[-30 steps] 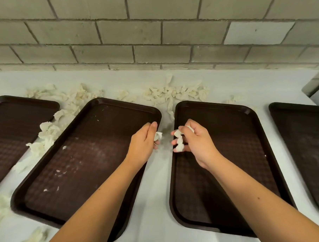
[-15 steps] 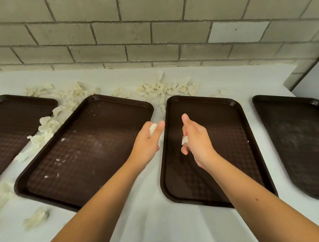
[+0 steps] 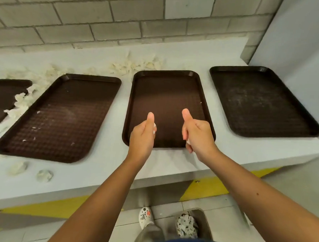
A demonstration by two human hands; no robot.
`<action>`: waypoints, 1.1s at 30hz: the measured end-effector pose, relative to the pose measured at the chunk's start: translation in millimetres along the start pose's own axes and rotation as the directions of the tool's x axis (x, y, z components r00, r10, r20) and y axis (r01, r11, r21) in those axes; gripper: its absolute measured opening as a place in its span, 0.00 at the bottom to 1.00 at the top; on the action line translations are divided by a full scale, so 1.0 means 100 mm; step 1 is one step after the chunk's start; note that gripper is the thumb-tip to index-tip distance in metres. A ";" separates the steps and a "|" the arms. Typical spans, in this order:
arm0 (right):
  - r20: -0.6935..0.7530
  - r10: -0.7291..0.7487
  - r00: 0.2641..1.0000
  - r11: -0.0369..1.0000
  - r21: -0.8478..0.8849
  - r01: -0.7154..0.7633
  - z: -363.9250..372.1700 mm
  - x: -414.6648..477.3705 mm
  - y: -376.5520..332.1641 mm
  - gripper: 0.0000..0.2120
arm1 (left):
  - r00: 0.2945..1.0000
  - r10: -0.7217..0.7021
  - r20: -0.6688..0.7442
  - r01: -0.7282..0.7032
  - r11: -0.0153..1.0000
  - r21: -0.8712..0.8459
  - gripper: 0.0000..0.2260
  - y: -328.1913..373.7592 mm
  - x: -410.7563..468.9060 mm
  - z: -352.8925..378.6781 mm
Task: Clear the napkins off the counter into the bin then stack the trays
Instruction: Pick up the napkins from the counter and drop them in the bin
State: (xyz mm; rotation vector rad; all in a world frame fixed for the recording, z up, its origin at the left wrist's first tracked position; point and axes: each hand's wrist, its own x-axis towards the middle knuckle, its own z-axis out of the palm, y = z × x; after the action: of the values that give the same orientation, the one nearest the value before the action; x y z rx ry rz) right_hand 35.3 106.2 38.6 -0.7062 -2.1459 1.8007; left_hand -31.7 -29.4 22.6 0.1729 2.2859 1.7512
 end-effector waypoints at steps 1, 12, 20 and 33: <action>-0.018 0.003 1.000 1.000 0.001 -0.003 -0.10 -0.08 0.06 0.32 | 1.000 0.015 -0.005 -0.015 1.000 0.003 0.27 -0.01 -0.13 0.07; 0.192 -0.129 0.973 0.957 -0.233 0.173 -0.82 -1.00 1.11 0.13 | 0.994 0.090 0.065 -0.100 0.980 0.173 0.26 -0.47 -1.20 0.66; 0.416 0.331 0.847 0.862 -0.498 -0.093 -1.10 -1.30 1.99 0.09 | 0.964 -0.183 0.193 0.148 0.972 0.183 0.18 -0.97 -1.47 0.86; 0.328 0.571 0.753 0.776 -0.517 -0.363 -1.36 -1.42 2.36 0.20 | 0.770 -0.532 0.352 0.300 0.789 0.536 0.13 -1.47 -1.66 1.05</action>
State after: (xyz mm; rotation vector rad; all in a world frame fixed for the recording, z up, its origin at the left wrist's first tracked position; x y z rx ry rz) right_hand 269.4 177.1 -147.0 -1.1063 -2.9697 1.9007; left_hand 165.1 -12.4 -122.7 0.1379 2.0824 0.8041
